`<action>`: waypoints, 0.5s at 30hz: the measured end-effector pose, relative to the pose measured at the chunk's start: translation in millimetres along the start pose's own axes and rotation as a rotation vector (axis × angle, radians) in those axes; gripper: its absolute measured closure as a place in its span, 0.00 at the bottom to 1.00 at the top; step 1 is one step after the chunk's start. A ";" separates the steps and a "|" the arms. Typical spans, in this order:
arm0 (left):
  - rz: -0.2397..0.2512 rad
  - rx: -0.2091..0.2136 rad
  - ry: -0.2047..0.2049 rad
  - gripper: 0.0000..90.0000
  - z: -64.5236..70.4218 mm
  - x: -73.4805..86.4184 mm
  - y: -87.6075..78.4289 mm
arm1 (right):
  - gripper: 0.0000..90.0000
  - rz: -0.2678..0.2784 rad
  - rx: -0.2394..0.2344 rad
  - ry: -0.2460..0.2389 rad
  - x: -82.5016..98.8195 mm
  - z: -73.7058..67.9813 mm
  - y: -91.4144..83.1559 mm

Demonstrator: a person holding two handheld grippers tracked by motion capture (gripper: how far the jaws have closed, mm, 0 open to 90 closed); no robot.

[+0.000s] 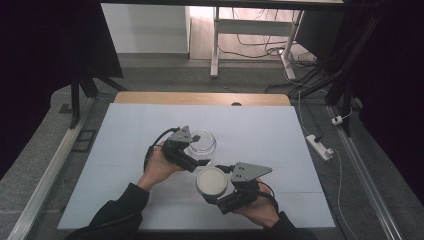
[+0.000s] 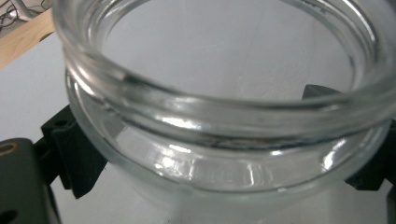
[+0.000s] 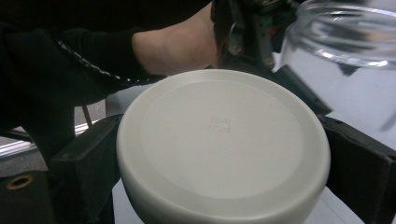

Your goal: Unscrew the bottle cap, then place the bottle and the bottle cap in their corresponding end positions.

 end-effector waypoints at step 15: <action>0.006 -0.034 -0.026 0.08 -14.6 2.9 12.7 | 0.08 -0.024 -0.001 -0.009 15.5 4.8 16.9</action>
Point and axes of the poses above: each handheld gripper's, and its own axes: y roughly forward along the jaws, x roughly out of its underside, z roughly to its right, the point moved 2 cm from there along y, roughly forward along the jaws, and after that the axes turned 10 degrees about -x, right-handed, at the moved point
